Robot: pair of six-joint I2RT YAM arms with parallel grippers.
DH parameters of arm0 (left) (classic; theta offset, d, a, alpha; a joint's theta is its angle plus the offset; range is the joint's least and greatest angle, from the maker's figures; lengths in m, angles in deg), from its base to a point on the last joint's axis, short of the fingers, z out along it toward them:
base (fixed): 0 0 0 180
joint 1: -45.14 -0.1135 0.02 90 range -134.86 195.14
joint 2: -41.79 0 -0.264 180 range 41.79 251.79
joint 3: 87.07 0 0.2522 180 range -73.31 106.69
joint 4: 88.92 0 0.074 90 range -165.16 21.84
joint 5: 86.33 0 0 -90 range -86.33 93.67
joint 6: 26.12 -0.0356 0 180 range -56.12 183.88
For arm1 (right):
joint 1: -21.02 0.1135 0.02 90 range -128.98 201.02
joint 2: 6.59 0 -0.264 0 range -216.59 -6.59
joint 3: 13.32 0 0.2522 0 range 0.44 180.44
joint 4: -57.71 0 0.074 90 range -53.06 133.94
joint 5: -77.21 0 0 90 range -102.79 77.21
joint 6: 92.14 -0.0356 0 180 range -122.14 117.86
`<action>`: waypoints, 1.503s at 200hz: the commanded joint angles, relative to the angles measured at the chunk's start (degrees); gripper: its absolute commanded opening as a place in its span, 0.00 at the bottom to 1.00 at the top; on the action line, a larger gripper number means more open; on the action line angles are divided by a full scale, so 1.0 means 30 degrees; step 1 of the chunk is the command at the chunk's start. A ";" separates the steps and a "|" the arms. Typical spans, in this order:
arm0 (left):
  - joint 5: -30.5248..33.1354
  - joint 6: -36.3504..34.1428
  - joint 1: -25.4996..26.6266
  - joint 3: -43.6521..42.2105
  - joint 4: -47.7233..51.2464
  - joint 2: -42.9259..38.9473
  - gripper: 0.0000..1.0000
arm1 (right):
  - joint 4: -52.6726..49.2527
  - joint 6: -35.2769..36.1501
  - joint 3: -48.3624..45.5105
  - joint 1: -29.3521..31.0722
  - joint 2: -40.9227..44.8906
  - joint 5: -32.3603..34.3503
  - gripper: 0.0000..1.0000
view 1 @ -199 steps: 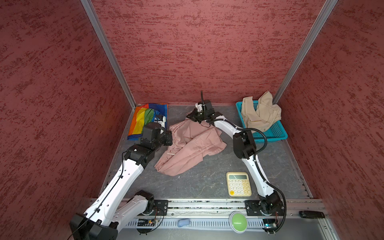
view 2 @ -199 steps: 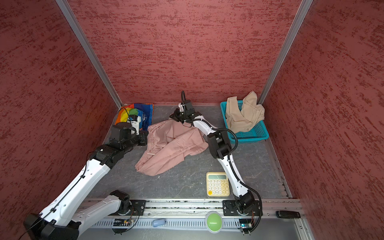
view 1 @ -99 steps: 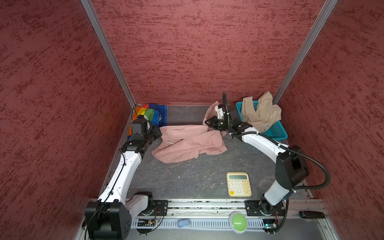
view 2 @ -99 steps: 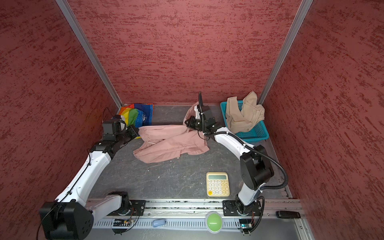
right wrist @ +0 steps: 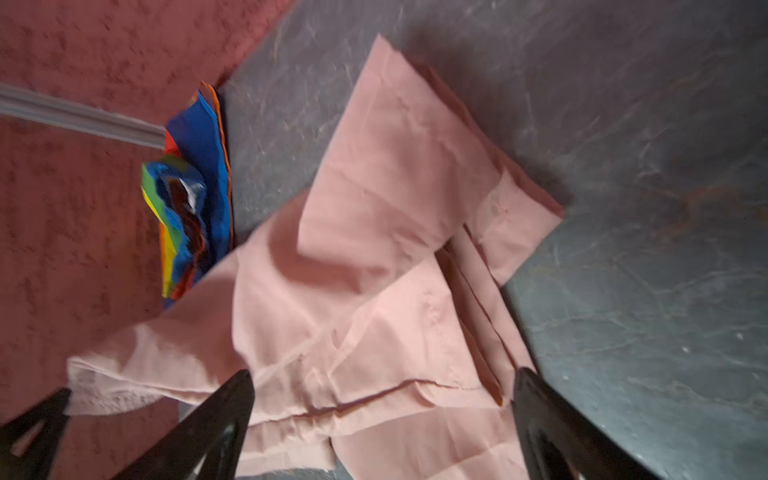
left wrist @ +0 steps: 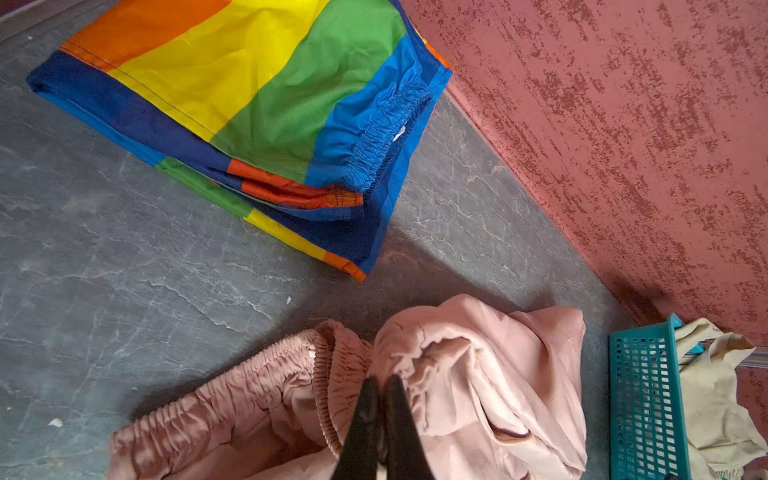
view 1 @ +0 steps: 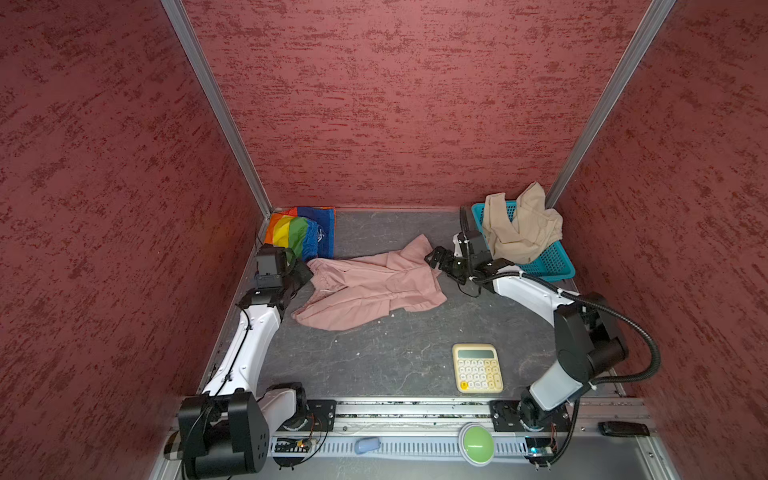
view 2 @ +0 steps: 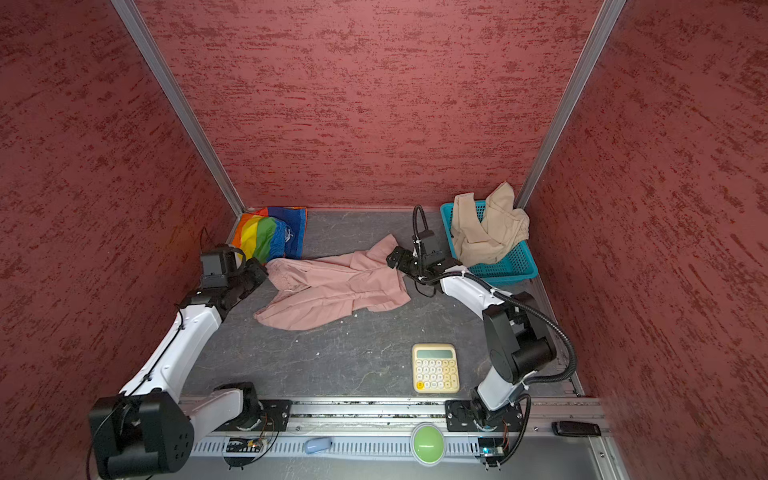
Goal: Fold and stack the shorts
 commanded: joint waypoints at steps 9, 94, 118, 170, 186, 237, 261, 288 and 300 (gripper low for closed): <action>-0.0030 0.0311 -0.0073 -0.0287 -0.0722 -0.0674 0.00 | 0.3655 -0.3932 -0.1046 0.0068 -0.0440 -0.0275 0.99; -0.0521 0.0478 0.0043 0.0052 -0.0893 -0.0897 0.00 | 1.0834 -0.9871 -0.2186 0.0850 -0.3195 -0.1716 0.85; -0.0538 0.0619 0.0205 0.0193 -0.0955 -0.0852 0.00 | 1.2206 -1.1036 -0.2149 0.1316 -0.4085 -0.1599 0.84; -0.0674 0.0604 0.0338 0.0735 -0.0671 -0.0940 0.00 | 1.5718 -1.3641 -0.2367 0.1502 -0.6237 -0.0684 0.72; -0.0680 0.0564 0.0345 0.0873 -0.0544 -0.1053 0.00 | 1.7215 -1.4482 -0.2566 0.1404 -0.6892 -0.0188 0.66; -0.0501 0.0228 0.0308 0.1236 -0.0018 -0.1453 0.00 | 1.7241 -1.3521 -0.2094 -0.0082 -0.7394 0.0155 0.41; -0.0590 0.0374 0.0337 0.1232 -0.0133 -0.1396 0.00 | 1.6842 -1.2898 -0.1707 -0.0660 -0.7460 -0.0073 0.30; -0.0678 0.0509 0.0338 0.1139 -0.0307 -0.1365 0.00 | 1.7099 -1.2920 -0.0950 -0.0791 -0.8344 -0.0708 0.17; -0.0706 0.0483 0.0356 0.1148 -0.0275 -0.1392 0.00 | 1.7449 -1.3140 -0.0820 -0.0755 -0.8681 -0.0774 0.16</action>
